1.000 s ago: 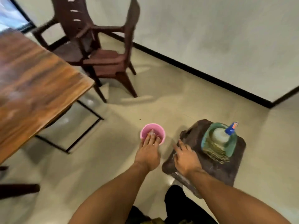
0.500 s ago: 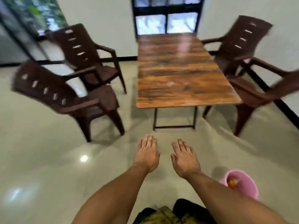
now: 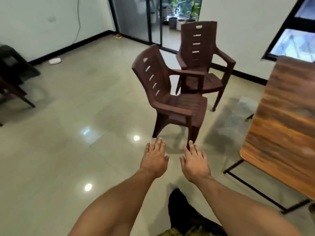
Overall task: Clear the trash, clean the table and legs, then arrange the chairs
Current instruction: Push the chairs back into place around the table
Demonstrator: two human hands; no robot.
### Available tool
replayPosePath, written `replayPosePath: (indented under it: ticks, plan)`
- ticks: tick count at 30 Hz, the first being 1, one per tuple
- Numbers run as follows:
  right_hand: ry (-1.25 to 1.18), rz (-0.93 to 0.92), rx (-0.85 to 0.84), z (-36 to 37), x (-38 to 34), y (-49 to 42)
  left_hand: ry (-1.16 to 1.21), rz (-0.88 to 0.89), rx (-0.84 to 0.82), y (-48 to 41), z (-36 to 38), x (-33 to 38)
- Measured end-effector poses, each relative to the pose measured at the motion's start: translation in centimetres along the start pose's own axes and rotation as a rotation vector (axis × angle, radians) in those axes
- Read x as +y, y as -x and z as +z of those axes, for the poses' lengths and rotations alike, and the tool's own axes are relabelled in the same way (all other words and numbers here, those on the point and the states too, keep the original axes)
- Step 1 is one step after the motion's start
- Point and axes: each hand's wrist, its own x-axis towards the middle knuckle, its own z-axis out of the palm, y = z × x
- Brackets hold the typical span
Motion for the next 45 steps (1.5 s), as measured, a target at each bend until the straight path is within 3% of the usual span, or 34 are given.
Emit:
replayPosePath:
  ticks: [5, 13, 21, 25, 30, 39, 45]
  plan:
    - [-0.051, -0.038, -0.017, -2.0, -2.6, -10.9, 0.01, -0.06, -0.031, -8.6, -3.4, -4.0]
    - [-0.044, -0.108, 0.009, -6.1, -8.4, -27.0, 0.01, -0.104, 0.084, -22.7, -10.9, -12.1]
    - [-0.089, -0.095, 0.195, -8.4, -20.6, -45.8, 0.015, 0.0, 0.227, -41.1, -18.6, -25.8]
    - [-0.13, 0.035, 0.261, -9.9, -27.7, -54.8, 0.067, 0.19, 0.167, -49.9, -23.4, -32.3]
    - [-0.211, 0.325, 0.225, -10.5, -34.5, -61.6, -0.071, 0.443, -0.018, -59.1, -26.5, -38.6]
    - [-0.514, 0.694, 0.193, -9.2, -36.9, -68.8, -0.381, 0.822, -0.072, -70.1, -28.2, -38.9]
    - [-0.345, 0.772, 0.24, -9.1, -37.7, -68.9, -0.441, 1.123, -0.046, -74.5, -28.4, -38.7]
